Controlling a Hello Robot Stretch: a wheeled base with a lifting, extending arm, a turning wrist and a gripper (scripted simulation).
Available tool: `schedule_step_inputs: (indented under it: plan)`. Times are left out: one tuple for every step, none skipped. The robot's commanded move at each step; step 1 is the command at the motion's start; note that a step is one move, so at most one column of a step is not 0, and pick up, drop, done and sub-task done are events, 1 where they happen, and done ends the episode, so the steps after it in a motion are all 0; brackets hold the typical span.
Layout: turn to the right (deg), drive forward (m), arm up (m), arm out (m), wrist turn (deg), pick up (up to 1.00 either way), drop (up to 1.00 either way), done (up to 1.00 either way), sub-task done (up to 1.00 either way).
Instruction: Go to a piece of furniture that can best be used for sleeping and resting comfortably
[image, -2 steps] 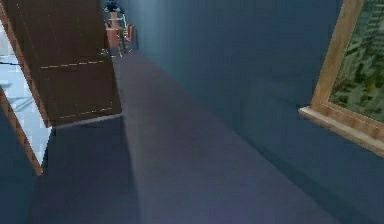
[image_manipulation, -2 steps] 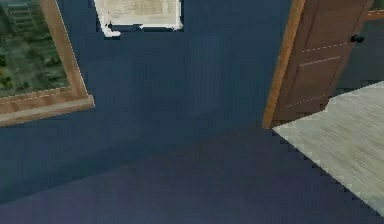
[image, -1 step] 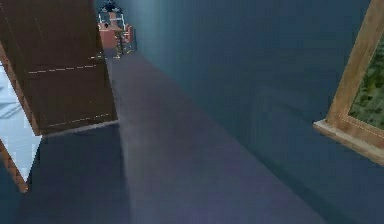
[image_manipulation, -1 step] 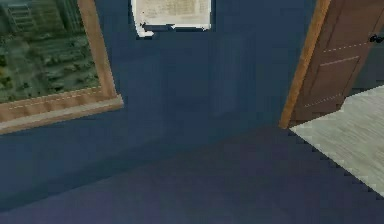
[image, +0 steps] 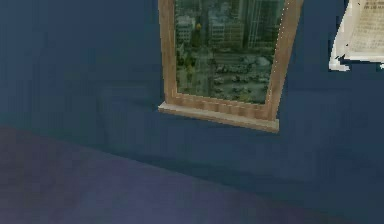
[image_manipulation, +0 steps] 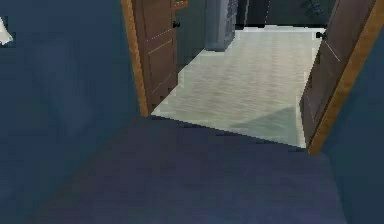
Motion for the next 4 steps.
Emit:
schedule_step_inputs:
  plan:
    - [12.0,0.0,0.0,0.0,0.0,0.0,0.0,0.0,0.0]
    - [0.0,0.25,0.0,0.0,0.0,0.0,0.0,0.0,0.0]
    - [-33.0,0.0,0.0,0.0,0.0,0.0,0.0,0.0,0.0]
    - [0.0,0.35,0.0,0.0,0.0,0.0,0.0,0.0,0.0]
